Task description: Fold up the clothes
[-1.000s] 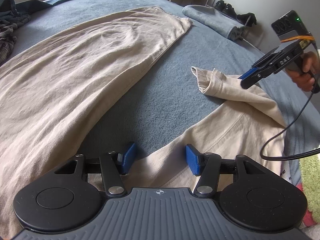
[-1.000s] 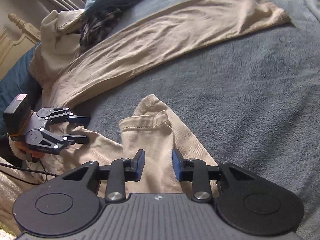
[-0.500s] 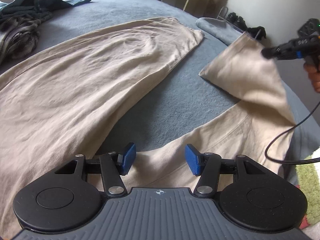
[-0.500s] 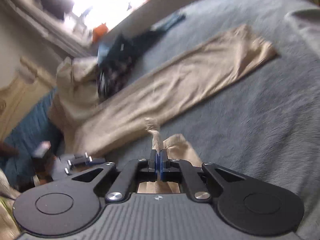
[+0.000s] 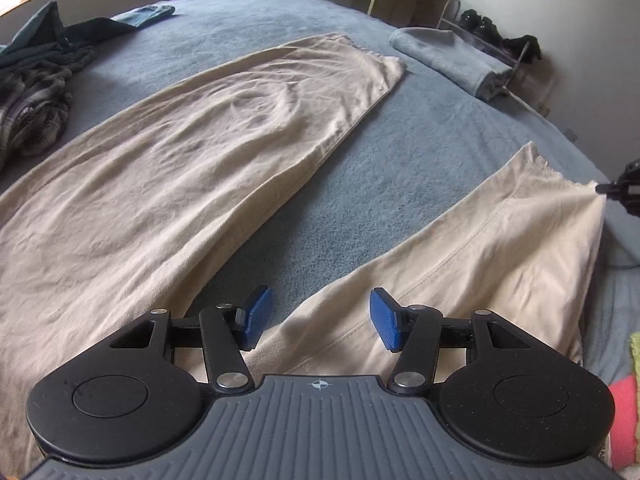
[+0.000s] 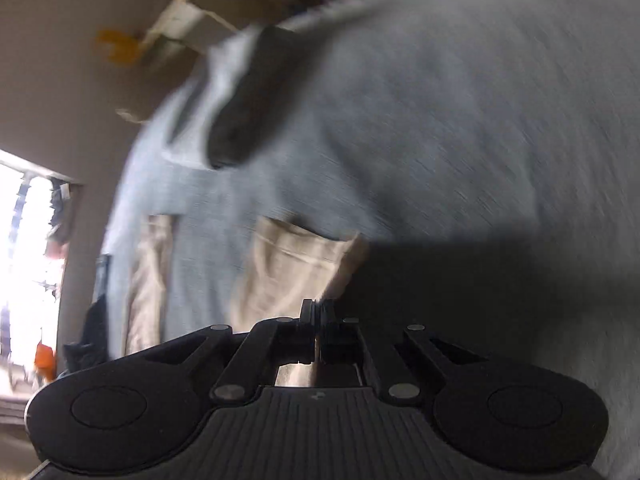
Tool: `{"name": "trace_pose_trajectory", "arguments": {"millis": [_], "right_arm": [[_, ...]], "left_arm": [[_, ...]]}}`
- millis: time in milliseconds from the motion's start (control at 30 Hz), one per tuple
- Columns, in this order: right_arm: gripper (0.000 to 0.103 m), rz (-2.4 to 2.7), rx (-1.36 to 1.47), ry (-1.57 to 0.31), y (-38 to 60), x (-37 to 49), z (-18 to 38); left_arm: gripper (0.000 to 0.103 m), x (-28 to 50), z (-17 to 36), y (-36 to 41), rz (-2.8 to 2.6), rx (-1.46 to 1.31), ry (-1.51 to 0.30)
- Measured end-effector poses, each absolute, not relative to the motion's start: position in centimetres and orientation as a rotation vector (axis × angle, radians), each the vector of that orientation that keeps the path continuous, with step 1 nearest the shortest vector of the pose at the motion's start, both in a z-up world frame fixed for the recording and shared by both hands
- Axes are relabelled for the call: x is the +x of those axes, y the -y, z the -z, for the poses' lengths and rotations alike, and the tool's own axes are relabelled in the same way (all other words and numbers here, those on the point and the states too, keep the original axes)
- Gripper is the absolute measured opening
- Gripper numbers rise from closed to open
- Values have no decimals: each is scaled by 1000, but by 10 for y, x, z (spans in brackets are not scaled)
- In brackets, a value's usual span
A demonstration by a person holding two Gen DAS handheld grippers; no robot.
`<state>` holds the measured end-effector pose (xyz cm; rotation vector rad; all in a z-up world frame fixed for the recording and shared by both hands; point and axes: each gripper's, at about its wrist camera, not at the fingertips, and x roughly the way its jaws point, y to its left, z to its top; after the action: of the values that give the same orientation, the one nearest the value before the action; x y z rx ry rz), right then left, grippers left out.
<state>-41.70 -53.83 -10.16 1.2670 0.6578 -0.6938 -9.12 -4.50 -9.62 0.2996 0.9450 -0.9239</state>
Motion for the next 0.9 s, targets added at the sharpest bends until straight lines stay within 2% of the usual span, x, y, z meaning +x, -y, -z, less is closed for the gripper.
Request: {"name": "trace_pose_trajectory", "arguments": {"millis": [167, 433, 600, 667, 733, 800, 867, 900], "right_arm": [[1, 595, 1142, -590, 530, -409, 77], [2, 709, 1025, -820, 532, -425, 133], [8, 794, 960, -799, 546, -446, 116], [15, 774, 960, -771, 559, -446, 105], [17, 722, 950, -763, 570, -435, 97], [30, 615, 890, -783, 577, -403, 94], [54, 519, 823, -790, 580, -367, 97], [57, 489, 798, -797, 582, -351, 101]], "left_arm": [[54, -108, 81, 41, 886, 361, -919], [54, -134, 87, 40, 845, 433, -929], [54, -142, 79, 36, 817, 434, -901], [54, -145, 76, 38, 785, 434, -899], [54, -148, 73, 41, 749, 436, -896], [54, -152, 69, 43, 713, 438, -893], [54, -155, 66, 46, 677, 440, -889], [54, -157, 64, 47, 659, 441, -888]]}}
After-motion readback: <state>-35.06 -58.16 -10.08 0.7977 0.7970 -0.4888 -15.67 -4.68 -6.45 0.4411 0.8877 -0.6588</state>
